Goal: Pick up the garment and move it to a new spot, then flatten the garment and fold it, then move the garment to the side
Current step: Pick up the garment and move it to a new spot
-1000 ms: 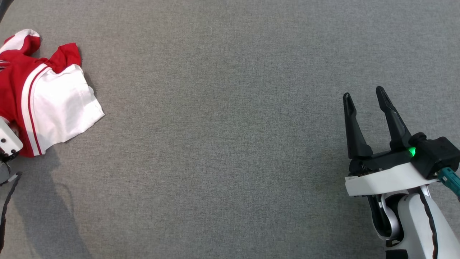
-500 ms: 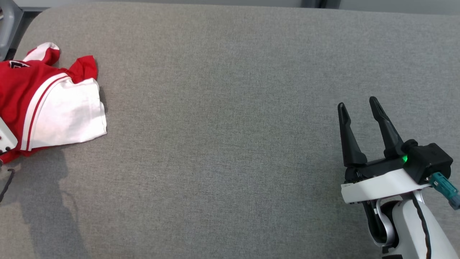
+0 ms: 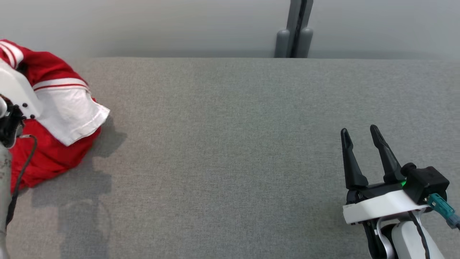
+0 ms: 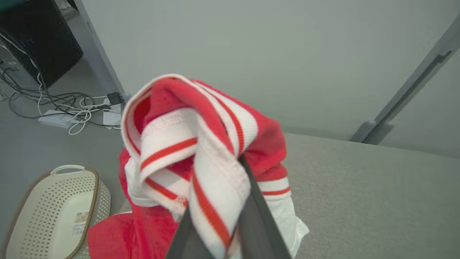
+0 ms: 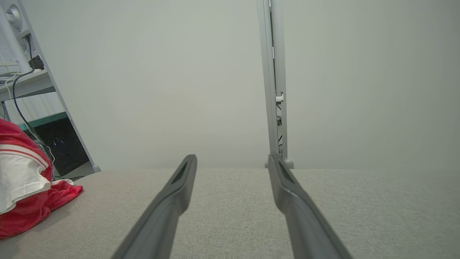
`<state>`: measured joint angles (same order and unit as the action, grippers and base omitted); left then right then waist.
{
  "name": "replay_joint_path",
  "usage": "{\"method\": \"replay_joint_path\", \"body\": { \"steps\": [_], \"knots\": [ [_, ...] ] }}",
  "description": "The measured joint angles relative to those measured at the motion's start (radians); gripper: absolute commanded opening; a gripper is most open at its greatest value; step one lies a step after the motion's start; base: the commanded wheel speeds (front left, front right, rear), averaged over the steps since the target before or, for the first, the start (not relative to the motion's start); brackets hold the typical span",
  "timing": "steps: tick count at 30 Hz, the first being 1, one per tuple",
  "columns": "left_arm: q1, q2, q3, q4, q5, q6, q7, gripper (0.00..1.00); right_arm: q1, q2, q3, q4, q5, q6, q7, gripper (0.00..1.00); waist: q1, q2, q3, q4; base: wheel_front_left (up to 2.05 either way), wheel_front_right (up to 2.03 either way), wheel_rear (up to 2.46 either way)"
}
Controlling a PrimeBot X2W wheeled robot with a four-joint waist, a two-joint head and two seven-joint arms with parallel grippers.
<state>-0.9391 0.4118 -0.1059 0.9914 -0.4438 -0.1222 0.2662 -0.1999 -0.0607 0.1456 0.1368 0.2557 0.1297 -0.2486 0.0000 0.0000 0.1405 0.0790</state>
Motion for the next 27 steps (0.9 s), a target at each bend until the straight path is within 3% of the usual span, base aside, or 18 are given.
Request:
{"method": "replay_joint_path", "body": {
  "steps": [12,18,24,27],
  "knots": [
    [0.067,-0.088,-0.134,-0.341,-0.028,-0.004,0.100,0.00,0.070,0.007,-0.020,0.003,0.016,0.000,-0.007,1.00,0.0000,0.0000,-0.118,-0.126,0.00,0.00,0.00],
    [0.094,-0.180,-0.163,-0.575,-0.096,-0.004,0.169,0.00,0.088,0.008,-0.034,0.001,0.018,0.000,-0.008,1.00,0.0000,0.0000,-0.146,-0.197,0.00,0.00,0.00],
    [0.106,-0.267,-0.157,-0.777,-0.167,0.038,0.203,0.00,0.096,0.004,-0.057,-0.012,0.015,0.000,-0.008,1.00,0.0000,0.0000,-0.153,-0.248,0.00,0.00,0.00],
    [0.173,-0.282,-0.159,-0.831,-0.185,0.063,0.221,0.00,0.103,-0.002,-0.065,-0.018,0.015,0.000,-0.008,1.00,0.0000,0.0000,-0.147,-0.257,0.00,0.00,0.00]
  ]
}}
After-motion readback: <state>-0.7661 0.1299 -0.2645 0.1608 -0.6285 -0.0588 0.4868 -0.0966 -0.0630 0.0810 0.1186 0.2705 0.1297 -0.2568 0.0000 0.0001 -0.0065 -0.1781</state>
